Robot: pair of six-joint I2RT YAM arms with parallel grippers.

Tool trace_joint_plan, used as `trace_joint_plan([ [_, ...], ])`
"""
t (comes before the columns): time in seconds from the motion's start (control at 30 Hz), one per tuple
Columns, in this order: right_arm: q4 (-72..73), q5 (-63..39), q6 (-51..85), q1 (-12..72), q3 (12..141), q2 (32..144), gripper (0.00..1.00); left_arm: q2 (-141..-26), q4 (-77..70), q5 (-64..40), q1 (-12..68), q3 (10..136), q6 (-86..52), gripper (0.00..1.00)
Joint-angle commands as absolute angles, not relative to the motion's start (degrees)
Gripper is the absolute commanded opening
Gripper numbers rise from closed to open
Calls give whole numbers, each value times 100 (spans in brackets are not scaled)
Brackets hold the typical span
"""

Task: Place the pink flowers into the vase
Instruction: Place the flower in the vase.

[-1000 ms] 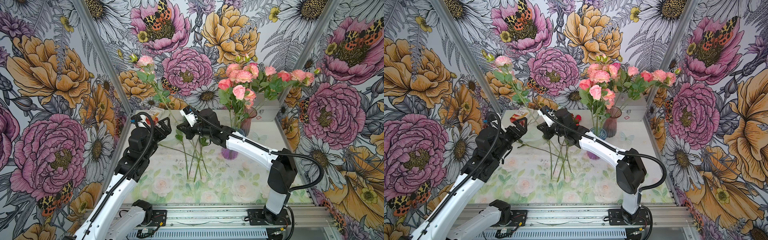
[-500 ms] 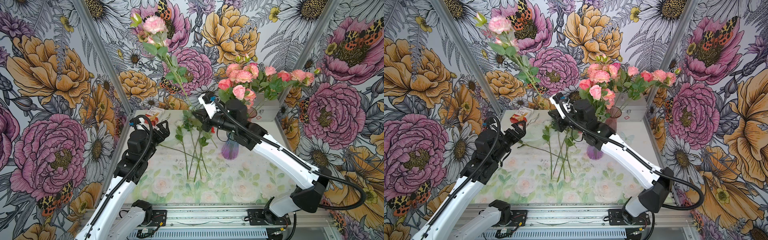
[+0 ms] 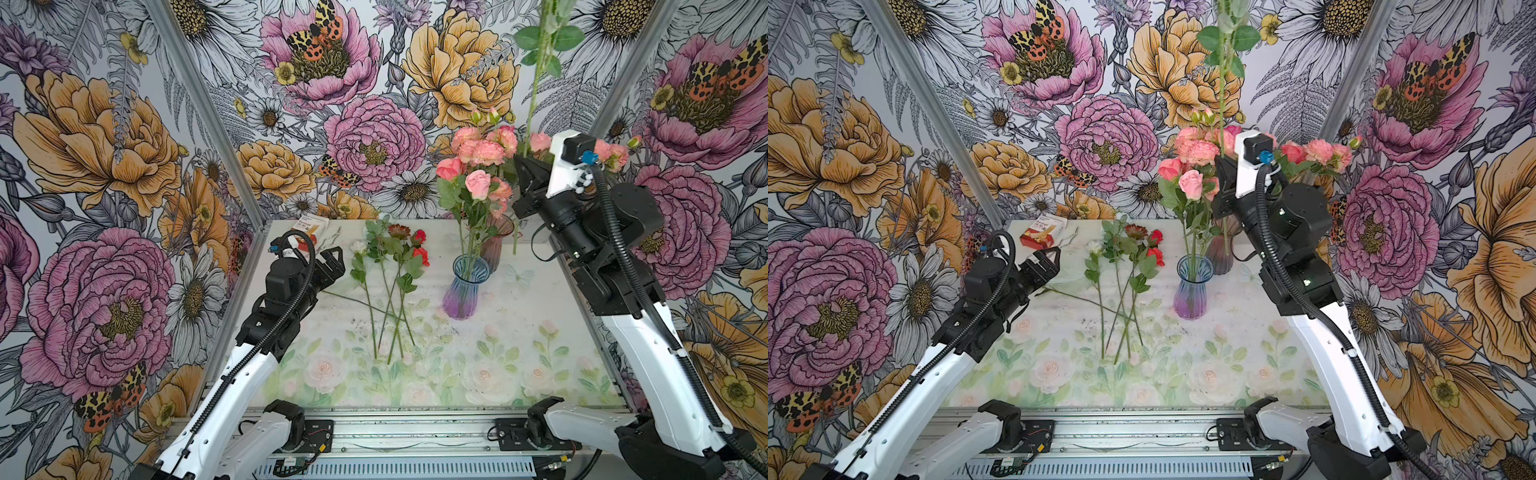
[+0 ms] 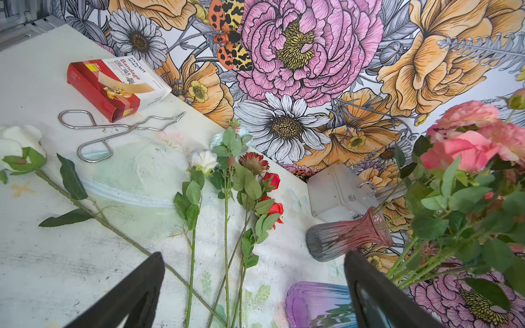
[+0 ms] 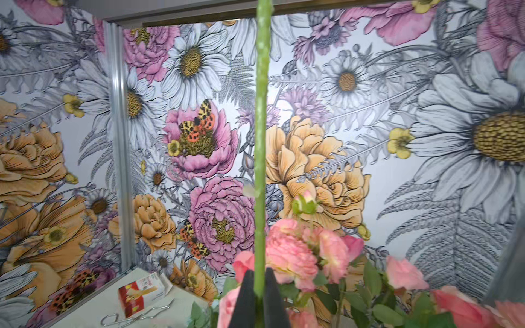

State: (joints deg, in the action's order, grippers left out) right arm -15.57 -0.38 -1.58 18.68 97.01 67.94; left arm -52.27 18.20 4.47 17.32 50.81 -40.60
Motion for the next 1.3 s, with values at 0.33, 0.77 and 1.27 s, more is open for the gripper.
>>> trace_joint_plan([
  [0.33, -291, -921, 755, 22, 9630, 8200, 0, -5707, 1431, -576, 1721, 5202, -3747, 99],
  [0.77, 1311, -1376, 1152, -206, 9808, 9643, 0, -6455, 797, -576, 2843, 5699, -2663, 99],
  [1.27, 2686, -1503, 1132, -166, 9492, 10720, 0, -7440, 519, -716, 2891, 5911, -2561, 98],
])
